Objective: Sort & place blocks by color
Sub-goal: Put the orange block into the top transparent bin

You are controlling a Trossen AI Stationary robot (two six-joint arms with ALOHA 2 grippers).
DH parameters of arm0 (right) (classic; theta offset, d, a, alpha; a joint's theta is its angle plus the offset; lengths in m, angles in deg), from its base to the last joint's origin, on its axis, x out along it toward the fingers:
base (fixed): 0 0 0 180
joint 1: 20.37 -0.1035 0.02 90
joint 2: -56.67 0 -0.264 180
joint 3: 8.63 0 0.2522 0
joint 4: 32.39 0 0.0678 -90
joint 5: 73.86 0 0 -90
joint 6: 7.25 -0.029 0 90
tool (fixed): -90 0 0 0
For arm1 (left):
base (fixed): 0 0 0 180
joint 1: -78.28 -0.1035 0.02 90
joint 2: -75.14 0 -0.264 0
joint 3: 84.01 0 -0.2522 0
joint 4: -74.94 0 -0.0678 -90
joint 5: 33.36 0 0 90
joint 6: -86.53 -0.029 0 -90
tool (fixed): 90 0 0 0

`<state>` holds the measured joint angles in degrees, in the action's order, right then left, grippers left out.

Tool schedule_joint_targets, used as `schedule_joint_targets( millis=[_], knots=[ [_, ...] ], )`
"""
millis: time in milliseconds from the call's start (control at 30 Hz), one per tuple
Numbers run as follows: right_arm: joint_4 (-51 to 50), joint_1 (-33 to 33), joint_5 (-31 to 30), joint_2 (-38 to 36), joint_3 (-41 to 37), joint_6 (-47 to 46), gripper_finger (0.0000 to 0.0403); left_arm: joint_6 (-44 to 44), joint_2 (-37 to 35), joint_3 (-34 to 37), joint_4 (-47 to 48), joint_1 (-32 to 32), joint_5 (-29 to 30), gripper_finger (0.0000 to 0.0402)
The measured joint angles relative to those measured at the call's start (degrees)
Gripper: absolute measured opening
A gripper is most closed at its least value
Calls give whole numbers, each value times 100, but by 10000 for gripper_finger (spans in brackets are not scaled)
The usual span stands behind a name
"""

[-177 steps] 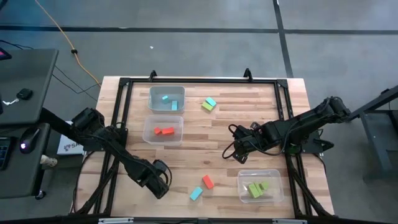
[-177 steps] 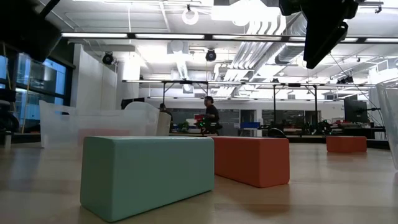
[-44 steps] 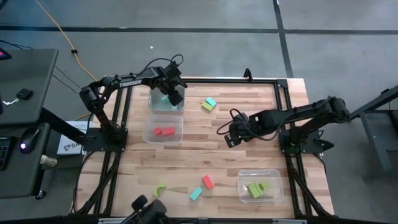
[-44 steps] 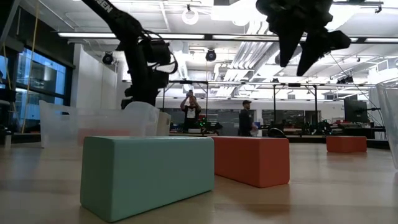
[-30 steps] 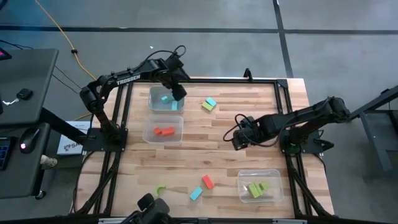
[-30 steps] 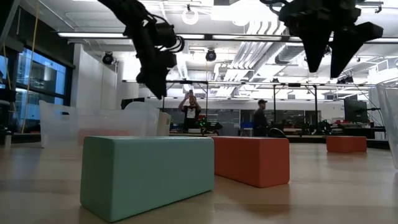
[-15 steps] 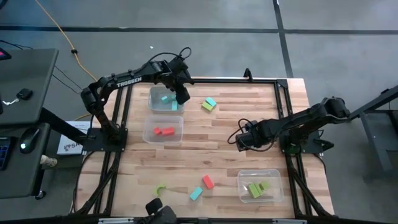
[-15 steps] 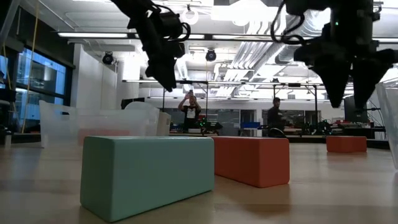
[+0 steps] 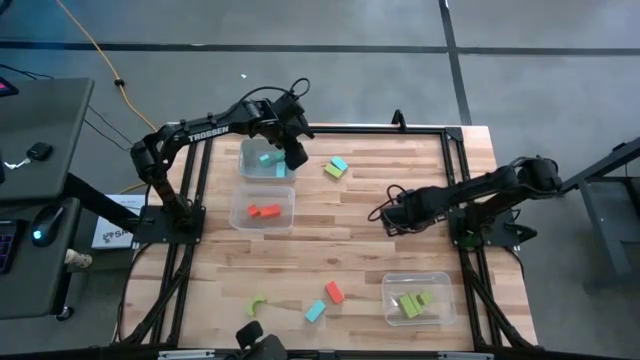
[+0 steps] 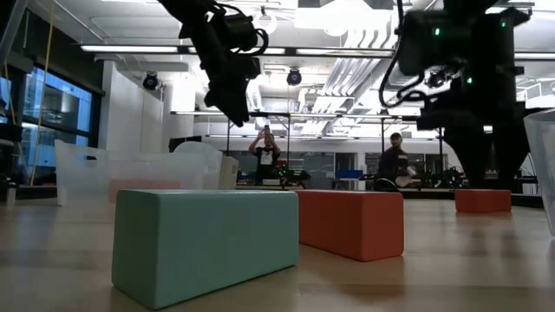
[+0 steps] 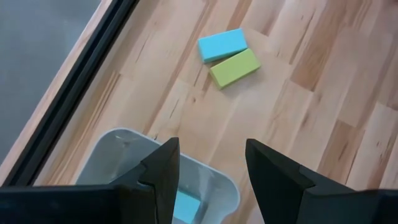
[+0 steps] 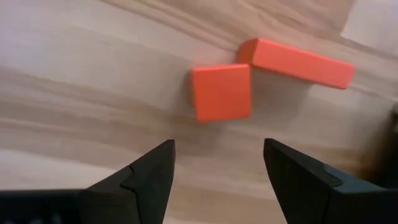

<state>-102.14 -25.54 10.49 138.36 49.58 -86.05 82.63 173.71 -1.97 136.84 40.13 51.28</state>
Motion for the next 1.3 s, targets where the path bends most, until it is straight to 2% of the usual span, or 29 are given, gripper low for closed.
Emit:
schedule_joint_targets(
  millis=[233,600,1067,1167,1300],
  knots=[
    [425,274,140,0,-181,720,236,133,0,0,0,0,20,159],
    [415,806,153,-2,-181,1287,236,200,0,0,-20,0,22,159],
    [916,900,268,-4,-513,1241,236,223,0,0,-40,0,22,159],
    [919,900,324,-4,-513,1235,221,222,0,0,-83,0,21,159],
    [950,900,470,-4,-513,1261,166,240,0,0,-157,0,20,159]
  ],
)
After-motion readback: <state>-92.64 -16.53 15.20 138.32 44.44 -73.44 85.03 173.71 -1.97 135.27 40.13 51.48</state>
